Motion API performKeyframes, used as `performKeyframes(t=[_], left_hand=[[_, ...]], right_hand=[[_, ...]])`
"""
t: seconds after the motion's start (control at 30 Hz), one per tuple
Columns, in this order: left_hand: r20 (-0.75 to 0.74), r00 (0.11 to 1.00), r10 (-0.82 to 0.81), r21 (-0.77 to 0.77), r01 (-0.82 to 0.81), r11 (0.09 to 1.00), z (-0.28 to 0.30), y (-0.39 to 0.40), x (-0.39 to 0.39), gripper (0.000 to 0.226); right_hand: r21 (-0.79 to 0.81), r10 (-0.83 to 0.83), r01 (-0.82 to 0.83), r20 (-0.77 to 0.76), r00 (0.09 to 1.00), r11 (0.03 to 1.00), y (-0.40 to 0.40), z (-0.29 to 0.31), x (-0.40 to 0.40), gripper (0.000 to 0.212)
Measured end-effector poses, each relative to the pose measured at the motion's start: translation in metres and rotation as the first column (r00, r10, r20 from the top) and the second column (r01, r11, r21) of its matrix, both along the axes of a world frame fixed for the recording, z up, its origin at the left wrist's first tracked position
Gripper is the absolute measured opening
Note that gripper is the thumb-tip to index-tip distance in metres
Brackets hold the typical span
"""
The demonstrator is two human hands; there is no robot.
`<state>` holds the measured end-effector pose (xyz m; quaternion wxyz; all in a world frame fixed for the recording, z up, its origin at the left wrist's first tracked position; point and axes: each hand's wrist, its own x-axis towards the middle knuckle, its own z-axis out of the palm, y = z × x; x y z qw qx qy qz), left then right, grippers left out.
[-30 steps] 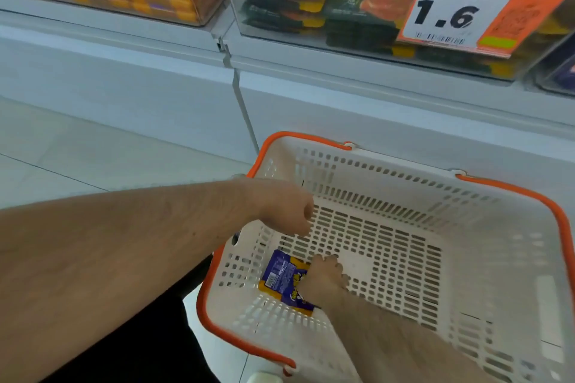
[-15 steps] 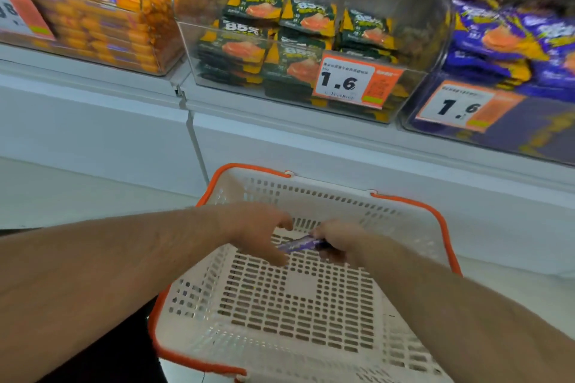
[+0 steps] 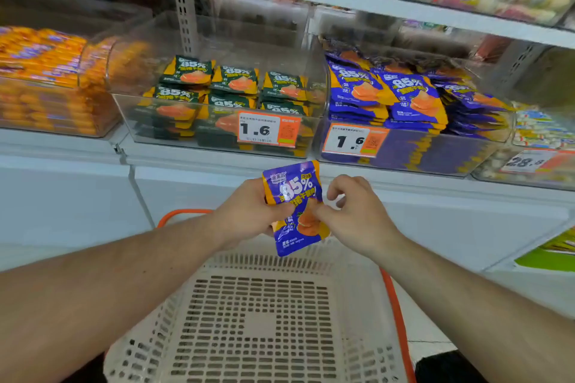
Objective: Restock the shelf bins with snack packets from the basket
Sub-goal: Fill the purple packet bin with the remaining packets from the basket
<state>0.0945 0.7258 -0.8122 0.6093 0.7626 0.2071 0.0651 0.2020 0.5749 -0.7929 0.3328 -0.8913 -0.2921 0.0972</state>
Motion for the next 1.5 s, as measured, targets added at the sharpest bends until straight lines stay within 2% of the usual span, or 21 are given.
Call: performKeyframes(t=[0.1, 0.17, 0.23, 0.33, 0.4, 0.47, 0.53, 0.67, 0.83, 0.97, 1.0, 1.07, 1.13, 1.2, 1.27, 1.43, 1.5], left_hand=[[0.092, 0.996, 0.0, -0.185, 0.017, 0.983, 0.021, -0.015, 0.018, 0.024], [0.124, 0.992, 0.012, -0.233, 0.018, 0.972, 0.035, -0.027, 0.03, 0.023], [0.159, 0.987, 0.009, -0.257, 0.033, 0.966, 0.046, -0.034, 0.043, 0.016], [0.283, 0.958, 0.039, -0.135, 0.0, 0.991, 0.066, -0.038, 0.061, 0.016], [0.485, 0.867, 0.118, 0.031, -0.152, 0.988, 0.075, -0.031, 0.076, 0.026], [0.586, 0.801, 0.119, 0.245, -0.315, 0.917, 0.084, -0.019, 0.093, 0.035], [0.564, 0.818, 0.115, 0.372, -0.376, 0.849, 0.095, -0.005, 0.115, 0.032], [0.416, 0.901, 0.127, 0.541, -0.357, 0.761, 0.114, 0.019, 0.166, 0.044], [0.327, 0.929, 0.174, 0.408, -0.305, 0.86, 0.1, 0.043, 0.197, 0.052], [0.341, 0.924, 0.174, 0.283, -0.277, 0.918, 0.091, 0.048, 0.198, 0.052], [0.336, 0.927, 0.168, 0.279, -0.268, 0.922, 0.09, 0.047, 0.198, 0.055], [0.31, 0.939, 0.146, 0.378, -0.263, 0.888, 0.087, 0.046, 0.2, 0.058], [0.29, 0.948, 0.131, 0.456, -0.258, 0.852, 0.084, 0.045, 0.2, 0.058], [0.274, 0.953, 0.133, 0.452, -0.249, 0.856, 0.083, 0.045, 0.199, 0.059], [0.264, 0.955, 0.137, 0.452, -0.248, 0.857, 0.083, 0.045, 0.199, 0.061], [0.247, 0.959, 0.14, 0.447, -0.241, 0.861, 0.086, 0.043, 0.198, 0.063], [0.251, 0.958, 0.137, 0.447, -0.24, 0.862, 0.086, 0.043, 0.198, 0.063]], right_hand=[[-0.027, 0.202, -0.201, 0.166, 0.965, 0.979, -0.013, 0.011, -0.008, 0.047], [0.007, 0.209, -0.219, 0.268, 0.94, 0.976, -0.016, 0.016, -0.006, 0.055], [0.087, 0.161, -0.195, 0.301, 0.94, 0.977, -0.018, 0.025, 0.002, 0.05], [0.189, 0.06, -0.124, 0.31, 0.949, 0.974, -0.024, 0.042, 0.022, 0.042], [0.228, -0.022, -0.053, 0.315, 0.949, 0.972, -0.029, 0.058, 0.038, 0.039], [0.214, -0.081, 0.006, 0.347, 0.934, 0.977, -0.034, 0.077, 0.059, 0.038], [0.179, -0.11, 0.043, 0.384, 0.917, 0.983, -0.036, 0.094, 0.084, 0.038], [0.105, -0.151, 0.119, 0.382, 0.912, 0.987, -0.022, 0.12, 0.136, 0.047], [0.0, -0.196, 0.212, 0.387, 0.901, 0.977, 0.02, 0.134, 0.2, 0.06], [-0.218, -0.193, 0.277, 0.341, 0.92, 0.936, 0.056, 0.14, 0.236, 0.052], [-0.294, -0.178, 0.277, 0.321, 0.93, 0.915, 0.065, 0.14, 0.243, 0.054], [-0.384, -0.16, 0.272, 0.299, 0.941, 0.882, 0.08, 0.138, 0.256, 0.054], [-0.381, -0.157, 0.263, 0.286, 0.945, 0.886, 0.093, 0.133, 0.269, 0.061], [-0.38, -0.14, 0.246, 0.284, 0.949, 0.892, 0.102, 0.129, 0.277, 0.079], [-0.394, -0.123, 0.236, 0.291, 0.949, 0.888, 0.106, 0.124, 0.284, 0.083], [-0.402, -0.052, 0.173, 0.295, 0.954, 0.899, 0.107, 0.122, 0.292, 0.055], [-0.411, -0.028, 0.141, 0.269, 0.963, 0.901, 0.105, 0.127, 0.287, 0.051]])
